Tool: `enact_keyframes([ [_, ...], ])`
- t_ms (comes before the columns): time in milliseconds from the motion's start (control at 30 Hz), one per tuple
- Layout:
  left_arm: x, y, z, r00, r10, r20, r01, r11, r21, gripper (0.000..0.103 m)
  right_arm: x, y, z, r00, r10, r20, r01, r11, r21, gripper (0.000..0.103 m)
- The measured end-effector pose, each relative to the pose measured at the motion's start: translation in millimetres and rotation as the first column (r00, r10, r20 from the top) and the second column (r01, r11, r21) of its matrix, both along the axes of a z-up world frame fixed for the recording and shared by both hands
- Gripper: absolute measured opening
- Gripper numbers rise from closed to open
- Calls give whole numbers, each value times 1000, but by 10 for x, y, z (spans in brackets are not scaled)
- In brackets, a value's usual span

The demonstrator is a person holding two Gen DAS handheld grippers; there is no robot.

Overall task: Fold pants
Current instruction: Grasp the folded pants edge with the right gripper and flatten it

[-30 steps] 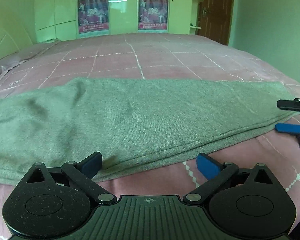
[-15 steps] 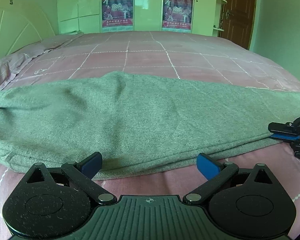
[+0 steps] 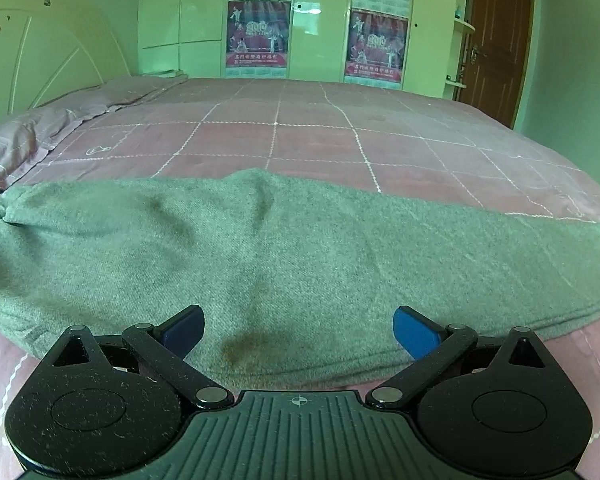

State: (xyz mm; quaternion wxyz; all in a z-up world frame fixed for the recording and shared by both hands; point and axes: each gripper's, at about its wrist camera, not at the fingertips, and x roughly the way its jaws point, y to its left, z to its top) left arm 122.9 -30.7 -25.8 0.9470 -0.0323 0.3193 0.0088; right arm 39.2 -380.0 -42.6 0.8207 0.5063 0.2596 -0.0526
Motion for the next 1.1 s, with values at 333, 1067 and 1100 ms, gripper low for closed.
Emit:
enact_keyframes([
  [333,210,-32,-327,996,-19,-87,22,999,34,103,-83,-664,-254,975,-224,10,223,974,23,27],
  [1067,185,-663,-3,996,-78,32,75,994,80,103,59,-660,-421,981,-192,-25,188,974,-128,5],
  [1100,257,-817,2,995,-98,6,97,994,48,103,54,-675,-437,981,-192,-20,189,975,-113,5],
])
